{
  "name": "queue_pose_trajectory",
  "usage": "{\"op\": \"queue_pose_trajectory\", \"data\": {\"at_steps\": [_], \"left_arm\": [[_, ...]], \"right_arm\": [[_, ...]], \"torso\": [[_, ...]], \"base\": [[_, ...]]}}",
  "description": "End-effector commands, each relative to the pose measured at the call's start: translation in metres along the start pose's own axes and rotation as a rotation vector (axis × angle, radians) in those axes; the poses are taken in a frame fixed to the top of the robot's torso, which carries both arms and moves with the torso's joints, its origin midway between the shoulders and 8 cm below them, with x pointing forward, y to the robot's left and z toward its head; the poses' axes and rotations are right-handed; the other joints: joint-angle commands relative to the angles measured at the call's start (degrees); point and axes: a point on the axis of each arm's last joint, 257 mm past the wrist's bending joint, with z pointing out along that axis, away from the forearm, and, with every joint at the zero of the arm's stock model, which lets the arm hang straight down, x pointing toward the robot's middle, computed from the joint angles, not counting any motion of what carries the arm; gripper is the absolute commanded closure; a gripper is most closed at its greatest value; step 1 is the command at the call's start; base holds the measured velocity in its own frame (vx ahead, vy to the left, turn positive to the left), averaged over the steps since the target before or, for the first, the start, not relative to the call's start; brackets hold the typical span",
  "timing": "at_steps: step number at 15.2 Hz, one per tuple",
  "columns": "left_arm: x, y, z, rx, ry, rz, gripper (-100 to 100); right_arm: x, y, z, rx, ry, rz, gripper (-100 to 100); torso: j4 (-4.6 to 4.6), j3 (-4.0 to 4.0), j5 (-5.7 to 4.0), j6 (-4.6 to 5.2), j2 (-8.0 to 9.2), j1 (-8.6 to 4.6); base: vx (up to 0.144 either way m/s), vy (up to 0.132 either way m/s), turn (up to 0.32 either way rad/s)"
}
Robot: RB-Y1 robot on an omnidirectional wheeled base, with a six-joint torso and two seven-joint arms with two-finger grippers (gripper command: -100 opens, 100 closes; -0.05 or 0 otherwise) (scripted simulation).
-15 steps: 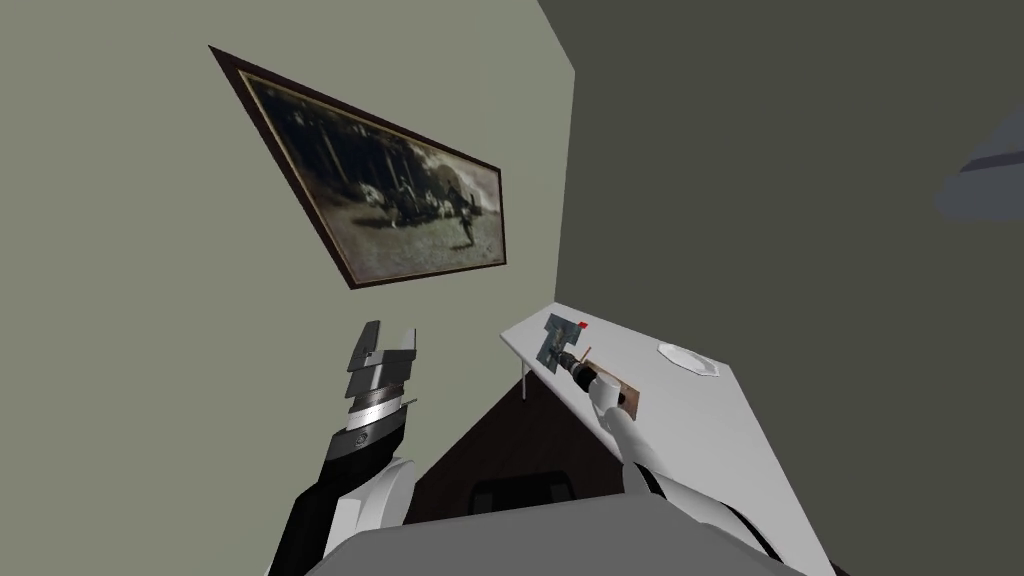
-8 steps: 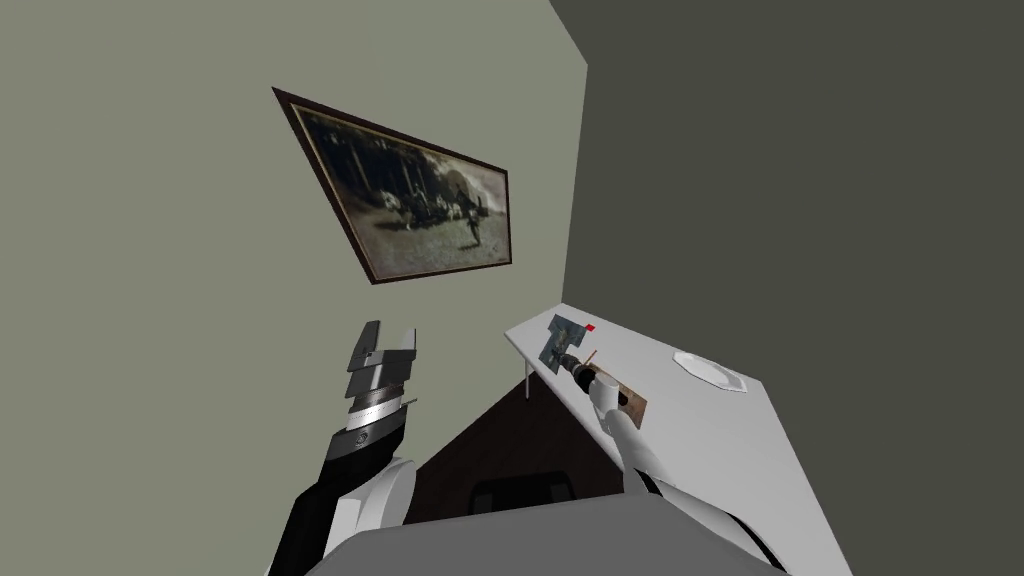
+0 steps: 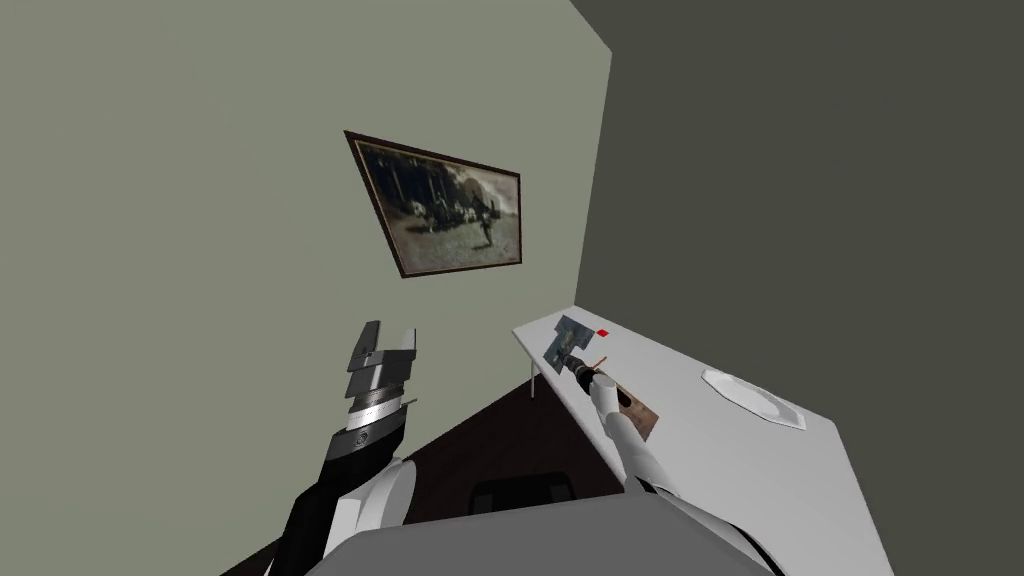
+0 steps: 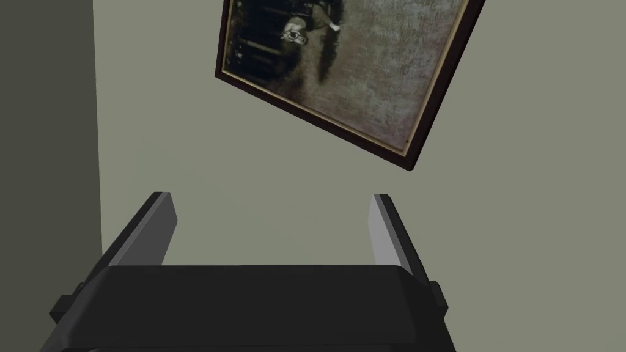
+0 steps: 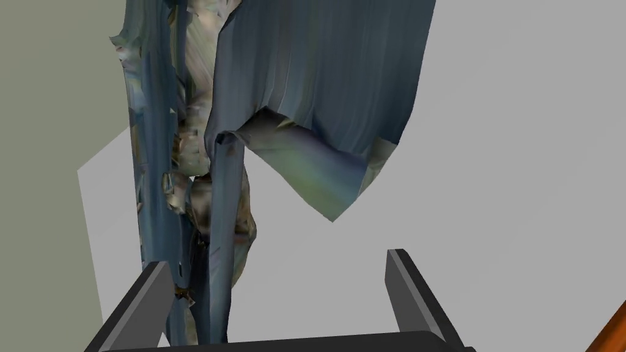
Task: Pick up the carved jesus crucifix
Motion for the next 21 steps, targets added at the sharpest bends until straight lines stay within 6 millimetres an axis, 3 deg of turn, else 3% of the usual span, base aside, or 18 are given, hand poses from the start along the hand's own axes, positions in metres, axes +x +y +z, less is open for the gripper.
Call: {"op": "queue_pose_trajectory", "data": {"at_steps": [1, 3, 7, 10, 12, 15, 18, 21], "left_arm": [[0.0, 0.0, 0.0, 0.0, 0.0, 0.0, 0], [0.0, 0.0, 0.0, 0.0, 0.0, 0.0, 0], [0.0, 0.0, 0.0, 0.0, 0.0, 0.0, 0], [0.0, 0.0, 0.0, 0.0, 0.0, 0.0, 0], [0.0, 0.0, 0.0, 0.0, 0.0, 0.0, 0], [0.0, 0.0, 0.0, 0.0, 0.0, 0.0, 0], [0.0, 0.0, 0.0, 0.0, 0.0, 0.0, 0], [0.0, 0.0, 0.0, 0.0, 0.0, 0.0, 0]], "right_arm": [[0.001, 0.013, -0.003, -0.053, 0.018, 0.012, -100], [0.005, 0.022, -0.004, -0.087, 0.035, 0.015, -100], [0.006, 0.026, -0.005, -0.103, 0.04, 0.054, -100], [0.016, 0.044, -0.012, -0.179, 0.086, 0.048, -100], [0.017, 0.046, -0.012, -0.185, 0.096, 0.078, -100], [0.031, 0.061, -0.022, -0.251, 0.157, 0.073, -100], [0.032, 0.063, -0.023, -0.256, 0.167, 0.1, -100], [0.049, 0.077, -0.035, -0.316, 0.247, 0.1, -100]], "torso": [[0.0, 0.0, 0.0, 0.0, 0.0, 0.0], [0.01, 0.04, -0.04, -0.07, 0.1, -0.22], [-0.07, -0.12, 0.01, 0.06, -0.19, 0.04], [-0.03, -0.03, -0.02, -0.04, 0.0, -0.18], [-0.03, -0.02, -0.04, 0.04, -0.01, -0.24], [-0.01, 0.02, -0.05, -0.03, 0.08, -0.28], [-0.04, -0.06, -0.02, 0.07, -0.08, -0.14], [-0.02, 0.0, -0.03, -0.02, 0.04, -0.19]], "base": [[-0.058, -0.091, 0.315], [-0.082, -0.125, 0.473], [-0.016, -0.025, 0.015], [-0.081, -0.095, 0.406], [-0.045, -0.064, 0.101], [-0.101, -0.096, 0.396], [-0.034, -0.034, 0.05], [-0.104, -0.073, 0.388]]}}
